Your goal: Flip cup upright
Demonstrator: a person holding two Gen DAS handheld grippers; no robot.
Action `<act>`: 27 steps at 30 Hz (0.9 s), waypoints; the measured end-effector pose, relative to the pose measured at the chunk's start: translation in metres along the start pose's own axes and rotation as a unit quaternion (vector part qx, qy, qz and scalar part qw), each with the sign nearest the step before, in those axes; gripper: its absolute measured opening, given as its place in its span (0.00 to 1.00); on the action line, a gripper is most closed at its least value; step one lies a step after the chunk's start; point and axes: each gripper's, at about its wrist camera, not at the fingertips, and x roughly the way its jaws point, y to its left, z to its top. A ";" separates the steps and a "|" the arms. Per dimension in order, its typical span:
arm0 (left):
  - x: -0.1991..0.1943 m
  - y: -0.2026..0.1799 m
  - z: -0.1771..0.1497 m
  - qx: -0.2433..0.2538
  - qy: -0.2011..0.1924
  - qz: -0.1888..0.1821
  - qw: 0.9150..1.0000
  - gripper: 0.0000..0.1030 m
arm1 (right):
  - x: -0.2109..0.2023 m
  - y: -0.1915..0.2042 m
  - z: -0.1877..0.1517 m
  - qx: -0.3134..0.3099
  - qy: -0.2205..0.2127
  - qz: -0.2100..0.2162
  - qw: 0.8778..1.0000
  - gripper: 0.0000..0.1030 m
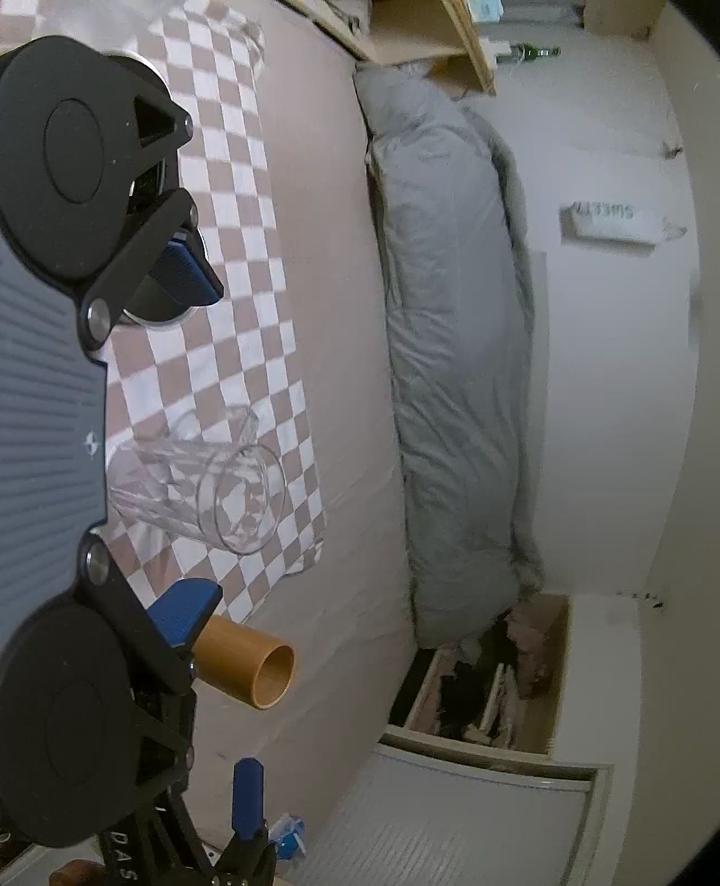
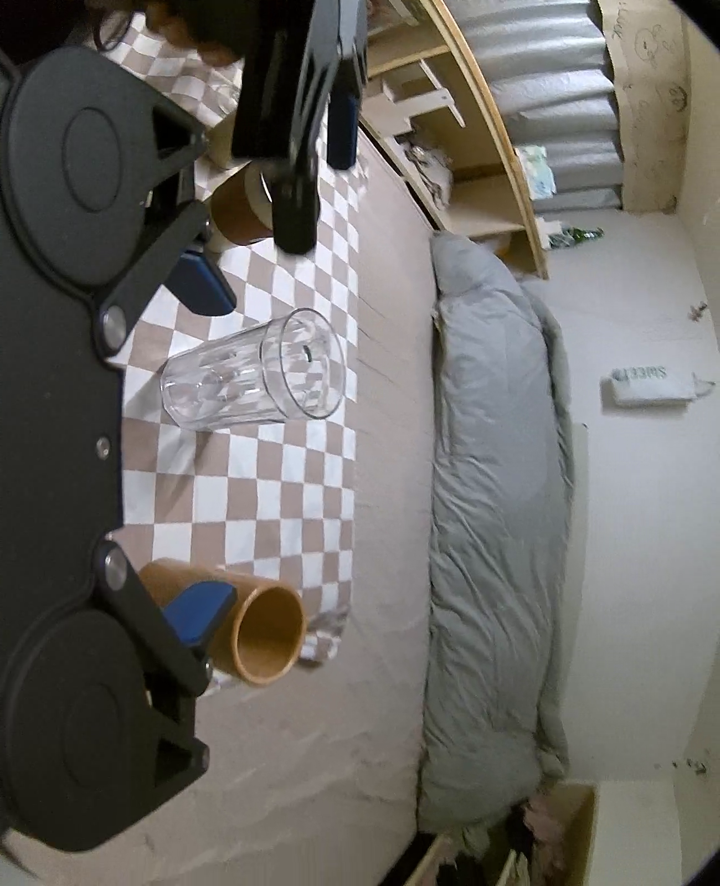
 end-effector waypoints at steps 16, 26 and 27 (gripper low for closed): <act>-0.088 0.023 -0.049 0.004 -0.032 0.075 0.997 1.00 | -0.069 0.050 -0.023 0.008 -0.069 -0.056 0.996 1.00; -0.109 0.036 -0.068 -0.008 -0.032 0.086 0.996 1.00 | -0.079 0.080 -0.042 0.000 -0.073 -0.074 0.995 1.00; -0.111 0.037 -0.070 -0.006 -0.034 0.088 0.996 1.00 | -0.079 0.080 -0.043 -0.001 -0.074 -0.073 0.995 1.00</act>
